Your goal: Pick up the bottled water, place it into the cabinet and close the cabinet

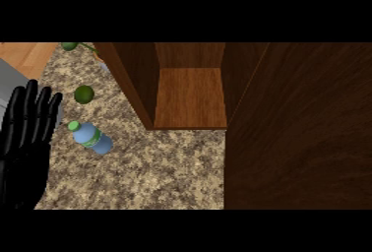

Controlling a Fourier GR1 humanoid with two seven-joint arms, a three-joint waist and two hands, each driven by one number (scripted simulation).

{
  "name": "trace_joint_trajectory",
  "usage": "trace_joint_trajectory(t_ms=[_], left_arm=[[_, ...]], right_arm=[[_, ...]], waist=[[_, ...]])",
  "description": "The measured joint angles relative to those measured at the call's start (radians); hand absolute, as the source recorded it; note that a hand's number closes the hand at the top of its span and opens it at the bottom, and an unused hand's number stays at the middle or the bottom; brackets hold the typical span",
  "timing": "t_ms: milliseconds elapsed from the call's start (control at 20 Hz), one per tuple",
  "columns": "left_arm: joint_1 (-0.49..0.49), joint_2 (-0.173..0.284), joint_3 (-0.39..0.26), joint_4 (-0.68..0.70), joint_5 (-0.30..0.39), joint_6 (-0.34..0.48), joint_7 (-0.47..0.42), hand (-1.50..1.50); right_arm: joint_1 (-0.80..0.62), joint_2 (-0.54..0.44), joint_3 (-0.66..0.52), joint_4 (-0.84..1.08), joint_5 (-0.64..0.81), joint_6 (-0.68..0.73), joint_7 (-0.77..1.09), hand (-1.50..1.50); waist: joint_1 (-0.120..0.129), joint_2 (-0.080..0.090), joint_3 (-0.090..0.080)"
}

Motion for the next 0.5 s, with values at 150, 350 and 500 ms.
trace_joint_trajectory(t_ms=[150,350,500], left_arm=[[-0.021,-0.013,0.022,0.02,-0.043,0.046,-0.008,-1.5],[-0.035,-0.035,0.072,0.005,-0.108,0.178,0.035,-1.5],[-0.005,-0.061,0.076,-0.018,-0.064,0.28,0.089,-1.5]], right_arm=[[0.039,-0.001,0.011,-0.032,0.015,0.004,0.013,-1.5],[0.127,-0.013,0.039,-0.078,-0.016,0.048,0.053,-1.5],[0.206,-0.015,0.074,-0.131,-0.096,0.1,0.091,-1.5]], waist=[[0.004,0.008,0.006],[0.005,0.011,0.01],[0.004,0.01,0.011]])
